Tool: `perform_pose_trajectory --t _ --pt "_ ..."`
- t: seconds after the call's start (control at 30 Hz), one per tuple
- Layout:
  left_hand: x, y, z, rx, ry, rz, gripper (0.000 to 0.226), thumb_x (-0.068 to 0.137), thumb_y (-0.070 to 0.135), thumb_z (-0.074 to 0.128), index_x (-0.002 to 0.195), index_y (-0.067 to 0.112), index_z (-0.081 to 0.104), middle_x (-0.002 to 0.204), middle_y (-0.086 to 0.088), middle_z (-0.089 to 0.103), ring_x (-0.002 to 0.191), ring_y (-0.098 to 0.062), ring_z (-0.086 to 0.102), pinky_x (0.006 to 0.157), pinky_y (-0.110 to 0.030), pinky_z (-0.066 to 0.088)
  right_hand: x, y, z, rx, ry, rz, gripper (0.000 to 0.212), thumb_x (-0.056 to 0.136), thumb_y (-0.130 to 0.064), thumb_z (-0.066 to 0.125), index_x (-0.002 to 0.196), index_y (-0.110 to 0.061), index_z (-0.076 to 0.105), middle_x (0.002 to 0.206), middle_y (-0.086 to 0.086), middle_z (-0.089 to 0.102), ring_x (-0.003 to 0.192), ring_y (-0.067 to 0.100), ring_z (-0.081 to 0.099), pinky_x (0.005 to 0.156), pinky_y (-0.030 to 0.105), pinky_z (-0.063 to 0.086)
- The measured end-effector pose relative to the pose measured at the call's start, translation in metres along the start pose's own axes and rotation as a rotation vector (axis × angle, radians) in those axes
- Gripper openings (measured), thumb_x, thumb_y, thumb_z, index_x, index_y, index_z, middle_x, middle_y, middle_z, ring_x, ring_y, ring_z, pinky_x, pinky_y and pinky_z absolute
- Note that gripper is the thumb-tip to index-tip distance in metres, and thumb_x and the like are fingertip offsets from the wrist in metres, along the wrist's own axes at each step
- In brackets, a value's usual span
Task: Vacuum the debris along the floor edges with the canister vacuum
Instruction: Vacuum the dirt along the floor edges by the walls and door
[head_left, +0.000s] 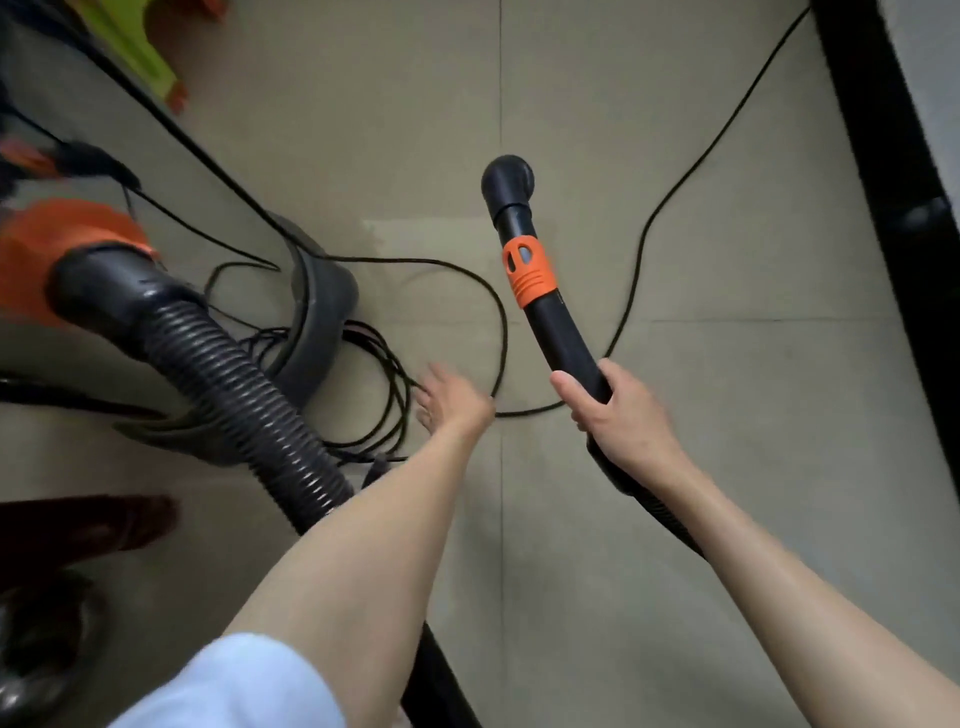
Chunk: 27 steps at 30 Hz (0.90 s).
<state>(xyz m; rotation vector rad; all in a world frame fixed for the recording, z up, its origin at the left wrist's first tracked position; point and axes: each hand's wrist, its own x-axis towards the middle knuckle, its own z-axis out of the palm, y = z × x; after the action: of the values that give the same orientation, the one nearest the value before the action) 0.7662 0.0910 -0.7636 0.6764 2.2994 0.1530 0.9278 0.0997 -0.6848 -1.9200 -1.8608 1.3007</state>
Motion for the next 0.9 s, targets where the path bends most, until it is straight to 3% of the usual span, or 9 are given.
perform_pose_trajectory --t 0.17,0.27,0.47,0.53,0.63,0.77,0.9 --pt "0.079 -0.035 0.028 0.122 0.152 -0.100 0.071 0.096 0.016 0.043 0.151 0.007 -0.001 0.159 -0.011 0.000 0.146 -0.031 0.001 0.116 -0.048 0.004 0.041 0.042 0.037 0.159 0.081 -0.049 0.036 0.088 -0.056 0.056 0.079 -0.022 0.052 0.072 0.007 0.066 0.071 0.028 0.064 0.075 0.047 0.053" --pt "0.087 -0.044 0.042 0.077 0.168 -0.207 0.069 0.096 0.019 0.041 0.150 0.005 0.000 0.158 -0.011 0.005 0.143 -0.032 0.009 0.115 -0.049 0.008 0.051 0.054 0.044 0.105 0.068 -0.065 0.037 0.089 -0.056 0.056 0.081 -0.020 0.053 0.075 0.009 0.066 0.072 0.029 0.064 0.074 0.045 0.052" --pt "0.065 -0.027 0.070 0.284 0.139 0.202 0.068 0.095 0.018 0.040 0.150 0.004 0.004 0.157 -0.009 0.013 0.134 -0.034 0.023 0.112 -0.044 0.020 0.053 0.064 0.029 0.064 0.086 -0.049 0.055 0.078 -0.072 0.051 0.085 -0.017 0.055 0.075 0.008 0.067 0.073 0.031 0.064 0.074 0.048 0.053" --pt "0.053 -0.008 0.080 0.349 0.015 0.455 0.065 0.094 0.014 0.039 0.150 0.008 0.007 0.157 -0.007 0.014 0.130 -0.034 0.026 0.107 -0.043 0.026 0.053 0.067 0.016 0.106 0.130 -0.020 0.066 0.067 -0.079 0.043 0.085 -0.018 0.055 0.074 0.008 0.067 0.071 0.032 0.064 0.074 0.049 0.054" --pt "0.041 0.020 0.086 0.404 -0.185 0.756 0.061 0.096 0.014 0.037 0.151 0.013 0.011 0.157 -0.004 0.018 0.136 -0.032 0.024 0.109 -0.041 0.027 0.053 0.074 -0.004 0.097 0.166 0.000 0.052 0.078 -0.071 0.050 0.084 -0.020 0.055 0.074 0.006 0.066 0.073 0.030 0.064 0.075 0.048 0.053" --pt "0.040 0.030 0.079 0.459 -0.183 0.705 0.060 0.098 0.021 0.040 0.151 0.011 0.014 0.159 -0.008 0.012 0.143 -0.030 0.016 0.116 -0.040 0.019 0.050 0.077 -0.020 0.049 0.205 0.009 0.037 0.087 -0.060 0.053 0.076 -0.025 0.050 0.073 0.001 0.063 0.075 0.029 0.062 0.074 0.042 0.051" --pt "0.018 0.028 0.047 0.417 -0.253 0.681 0.053 0.097 0.019 0.042 0.146 0.005 0.026 0.152 -0.016 0.024 0.140 -0.031 0.024 0.113 -0.034 0.023 0.033 0.058 -0.028 0.012 0.194 0.024 0.034 0.089 -0.057 0.053 0.075 -0.026 0.047 0.070 -0.004 0.056 0.077 0.027 0.058 0.073 0.039 0.045"
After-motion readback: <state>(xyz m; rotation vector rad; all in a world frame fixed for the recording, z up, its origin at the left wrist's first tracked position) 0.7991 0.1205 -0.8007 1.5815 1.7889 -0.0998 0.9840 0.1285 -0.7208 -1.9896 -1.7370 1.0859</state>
